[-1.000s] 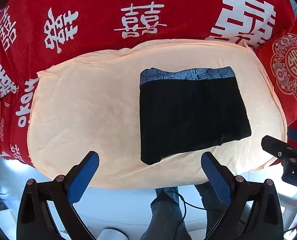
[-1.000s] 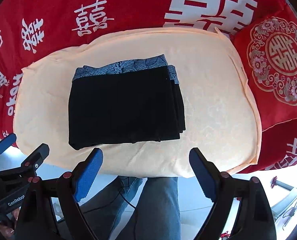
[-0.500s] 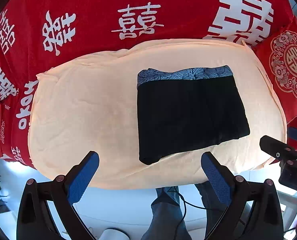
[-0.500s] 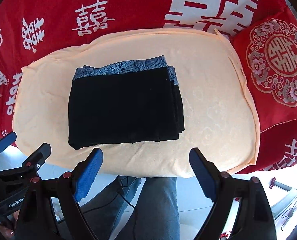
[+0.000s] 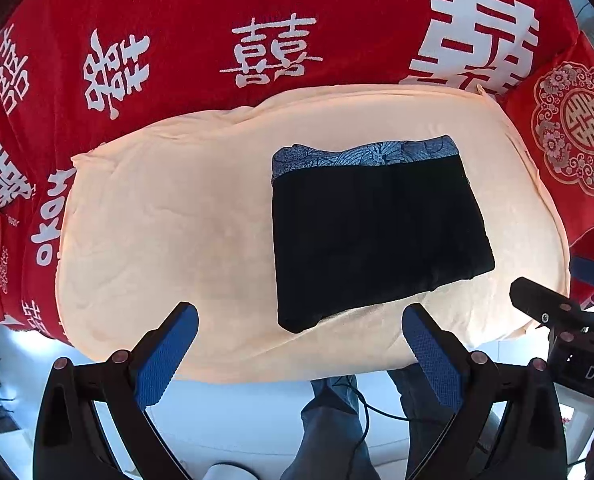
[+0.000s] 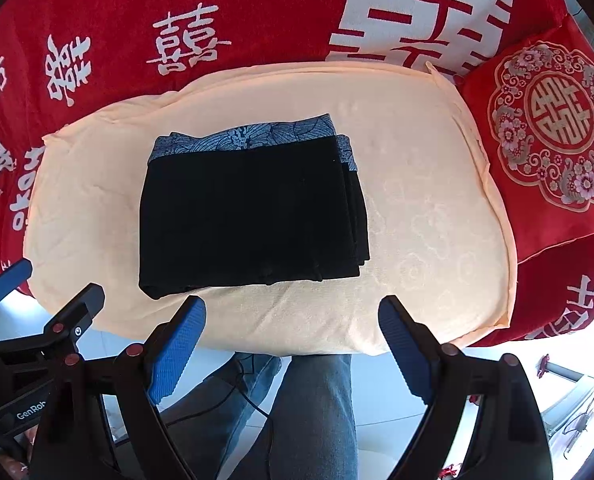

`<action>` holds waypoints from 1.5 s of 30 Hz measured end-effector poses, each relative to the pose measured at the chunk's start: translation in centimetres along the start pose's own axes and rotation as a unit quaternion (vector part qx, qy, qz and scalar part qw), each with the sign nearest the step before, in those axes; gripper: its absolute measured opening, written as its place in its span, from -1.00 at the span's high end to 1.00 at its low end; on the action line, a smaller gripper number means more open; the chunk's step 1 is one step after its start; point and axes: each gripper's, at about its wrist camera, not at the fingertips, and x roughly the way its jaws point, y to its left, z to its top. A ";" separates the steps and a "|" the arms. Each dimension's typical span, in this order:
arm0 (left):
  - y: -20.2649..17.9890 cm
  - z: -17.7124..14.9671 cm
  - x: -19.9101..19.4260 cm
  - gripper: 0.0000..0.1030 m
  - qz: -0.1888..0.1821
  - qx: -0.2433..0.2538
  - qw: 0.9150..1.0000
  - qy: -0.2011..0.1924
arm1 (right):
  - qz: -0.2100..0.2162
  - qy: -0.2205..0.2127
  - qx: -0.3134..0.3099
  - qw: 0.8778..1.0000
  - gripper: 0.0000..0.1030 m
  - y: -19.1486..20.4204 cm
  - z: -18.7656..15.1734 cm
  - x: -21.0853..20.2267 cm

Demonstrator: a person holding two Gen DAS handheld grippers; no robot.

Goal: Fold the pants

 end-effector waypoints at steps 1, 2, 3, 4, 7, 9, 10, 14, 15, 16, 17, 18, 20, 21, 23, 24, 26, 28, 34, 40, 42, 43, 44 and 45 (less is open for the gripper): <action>0.0 0.0 0.0 -0.99 0.000 -0.001 1.000 -0.001 | -0.001 0.000 -0.001 1.000 -0.75 0.1 0.0 0.0; 0.1 0.0 -0.1 -0.99 0.000 -0.001 1.000 -0.001 | -0.002 0.000 -0.001 1.000 -0.75 0.1 0.0 0.0; 0.1 -0.1 -0.1 -0.99 0.001 -0.002 1.000 -0.002 | -0.004 0.000 -0.002 1.000 -0.75 0.2 0.0 0.0; 0.1 0.0 -0.1 -0.99 0.001 -0.002 1.000 -0.003 | -0.004 0.000 -0.001 1.000 -0.75 0.2 0.0 -0.1; 0.2 -0.1 -0.1 -0.99 -0.001 -0.003 1.000 -0.004 | -0.008 0.000 -0.004 1.000 -0.75 0.4 0.0 -0.1; 0.2 -0.1 -0.1 -0.99 0.001 -0.002 1.000 -0.004 | -0.009 0.001 -0.006 1.000 -0.75 0.5 0.0 -0.1; 0.2 -0.1 -0.2 -0.99 0.001 -0.001 1.000 -0.005 | -0.009 0.001 -0.006 1.000 -0.75 0.6 0.0 -0.1; 0.3 -0.1 -0.2 -0.99 -0.003 0.000 1.000 -0.005 | -0.010 0.001 -0.005 1.000 -0.75 0.9 0.0 -0.2; 0.3 -0.1 -0.3 -0.99 -0.003 0.001 1.000 -0.005 | -0.010 0.000 -0.005 1.000 -0.75 0.9 0.0 -0.2; 0.3 -0.1 -0.3 -0.99 -0.003 0.002 1.000 -0.006 | -0.010 0.000 -0.006 1.000 -0.75 0.8 0.0 -0.2; 0.4 -0.1 -0.3 -0.99 -0.003 0.003 1.000 -0.006 | -0.011 0.000 -0.007 1.000 -0.75 0.9 0.0 -0.2; 0.3 -0.1 -0.3 -0.99 -0.003 0.004 1.000 -0.006 | -0.012 0.000 -0.007 1.000 -0.75 1.0 0.0 -0.2; 0.3 0.0 -0.2 -0.99 -0.004 0.004 1.000 -0.007 | -0.013 -0.001 -0.007 1.000 -0.75 1.0 0.0 -0.3; 0.3 0.0 -0.2 -0.99 -0.004 0.005 1.000 -0.007 | -0.013 -0.001 -0.007 1.000 -0.75 1.0 0.0 -0.3; 0.3 0.0 -0.1 -0.99 -0.006 0.005 1.000 -0.007 | -0.014 -0.001 -0.007 1.000 -0.75 0.9 0.1 -0.2; 0.3 0.0 -0.1 -0.99 -0.005 0.006 1.000 -0.007 | -0.014 0.000 -0.007 1.000 -0.75 0.9 0.1 -0.2; 0.3 0.0 -0.1 -0.99 -0.005 0.005 1.000 -0.006 | -0.015 0.001 -0.008 1.000 -0.75 0.8 0.2 -0.1; 0.2 0.0 -0.1 -0.99 -0.005 0.005 1.000 -0.006 | -0.016 0.001 -0.010 1.000 -0.75 0.8 0.2 -0.1; 0.0 0.1 0.0 -0.99 0.002 0.013 1.000 -0.009 | -0.017 0.000 -0.010 1.000 -0.75 0.9 0.2 -0.1; 0.1 0.2 0.2 -0.99 -0.002 0.017 1.000 -0.009 | -0.020 0.000 -0.012 1.000 -0.75 0.8 0.6 0.0; 0.1 0.2 0.2 -0.99 -0.003 0.015 1.000 -0.009 | -0.021 0.000 -0.011 1.000 -0.75 0.8 0.6 0.0; 0.1 0.2 0.2 -0.99 -0.004 0.016 1.000 -0.009 | -0.022 -0.001 -0.011 1.000 -0.75 0.8 0.6 0.0; 0.2 0.2 0.2 -0.99 -0.004 0.018 1.000 -0.010 | -0.023 -0.001 -0.010 1.000 -0.75 0.8 0.5 0.0; 0.2 0.2 0.2 -0.99 -0.004 0.018 1.000 -0.012 | -0.023 -0.001 -0.009 1.000 -0.75 0.7 0.5 0.0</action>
